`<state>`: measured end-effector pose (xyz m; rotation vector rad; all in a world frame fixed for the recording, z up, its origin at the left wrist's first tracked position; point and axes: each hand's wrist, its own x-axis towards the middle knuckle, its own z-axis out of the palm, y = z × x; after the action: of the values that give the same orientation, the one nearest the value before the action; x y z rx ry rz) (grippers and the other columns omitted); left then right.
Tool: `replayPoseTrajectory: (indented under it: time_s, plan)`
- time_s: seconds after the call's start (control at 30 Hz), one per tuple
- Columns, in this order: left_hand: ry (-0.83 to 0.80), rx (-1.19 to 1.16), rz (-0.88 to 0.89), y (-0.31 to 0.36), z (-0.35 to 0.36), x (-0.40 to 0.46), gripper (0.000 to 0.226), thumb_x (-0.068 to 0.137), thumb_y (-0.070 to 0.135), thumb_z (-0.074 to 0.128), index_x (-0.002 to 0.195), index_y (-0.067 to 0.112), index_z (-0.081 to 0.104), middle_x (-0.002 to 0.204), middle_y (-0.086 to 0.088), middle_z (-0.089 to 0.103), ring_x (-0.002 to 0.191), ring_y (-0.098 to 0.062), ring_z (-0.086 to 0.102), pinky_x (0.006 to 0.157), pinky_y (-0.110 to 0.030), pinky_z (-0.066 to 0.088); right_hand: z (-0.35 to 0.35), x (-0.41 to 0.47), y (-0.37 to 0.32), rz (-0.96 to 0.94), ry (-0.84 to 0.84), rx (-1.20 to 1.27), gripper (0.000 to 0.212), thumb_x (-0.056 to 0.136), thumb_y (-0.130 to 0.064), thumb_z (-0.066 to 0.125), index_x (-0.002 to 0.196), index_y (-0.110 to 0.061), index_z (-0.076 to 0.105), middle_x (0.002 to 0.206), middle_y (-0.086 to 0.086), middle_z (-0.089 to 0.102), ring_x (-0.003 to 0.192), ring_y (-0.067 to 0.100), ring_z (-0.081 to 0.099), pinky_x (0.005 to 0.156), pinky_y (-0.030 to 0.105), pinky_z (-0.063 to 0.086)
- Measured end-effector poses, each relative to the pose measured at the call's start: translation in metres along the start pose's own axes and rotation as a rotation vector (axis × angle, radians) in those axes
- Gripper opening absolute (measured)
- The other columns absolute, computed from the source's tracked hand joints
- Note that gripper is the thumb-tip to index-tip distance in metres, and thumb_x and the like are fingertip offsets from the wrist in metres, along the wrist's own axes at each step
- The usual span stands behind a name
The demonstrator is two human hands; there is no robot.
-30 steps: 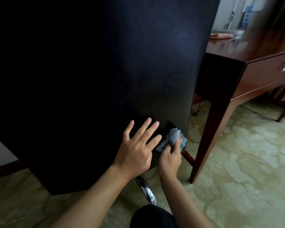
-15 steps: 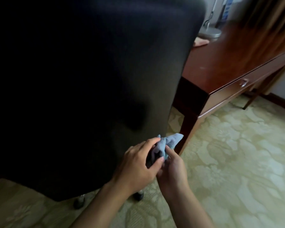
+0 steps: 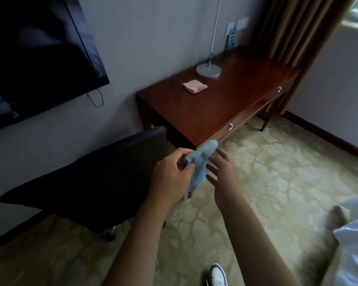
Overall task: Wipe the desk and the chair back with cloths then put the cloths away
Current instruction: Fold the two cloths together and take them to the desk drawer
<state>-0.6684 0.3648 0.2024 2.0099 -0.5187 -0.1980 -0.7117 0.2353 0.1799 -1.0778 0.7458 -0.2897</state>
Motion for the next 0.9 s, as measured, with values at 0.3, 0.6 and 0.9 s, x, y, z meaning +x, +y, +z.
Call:
replayPoseTrajectory:
  time_s: [0.3, 0.6, 0.9]
  plan:
    - [0.005, -0.296, 0.062, 0.114, 0.062, 0.044, 0.03, 0.091, 0.005, 0.068, 0.106, 0.031, 0.064, 0.107, 0.004, 0.073, 0.101, -0.007, 0.069, 0.088, -0.025, 0.054, -0.08, 0.039, -0.127, -0.147, -0.125, -0.065, 0.029, 0.085, -0.012, 0.064, 0.112, -0.021, 0.067, 0.093, 0.005, 0.067, 0.078, 0.018, 0.059, 0.065, 0.03, 0.045]
    - [-0.277, -0.337, 0.01, 0.211, 0.129, 0.136, 0.041, 0.097, -0.006, 0.052, 0.117, 0.028, 0.064, 0.106, 0.008, 0.075, 0.097, -0.007, 0.071, 0.068, -0.026, 0.059, -0.175, 0.13, -0.222, -0.122, -0.339, -0.085, 0.028, 0.084, -0.007, 0.063, 0.108, -0.019, 0.07, 0.094, 0.009, 0.069, 0.074, 0.017, 0.06, 0.06, 0.026, 0.044]
    - [-0.398, -0.166, 0.027, 0.229, 0.152, 0.253, 0.047, 0.094, -0.007, 0.057, 0.133, 0.019, 0.06, 0.117, -0.007, 0.072, 0.106, -0.014, 0.07, 0.08, -0.028, 0.06, -0.194, 0.227, -0.292, -0.231, -0.204, -0.187, 0.013, 0.083, -0.003, 0.065, 0.089, -0.013, 0.071, 0.086, 0.002, 0.066, 0.082, 0.017, 0.058, 0.066, 0.028, 0.043]
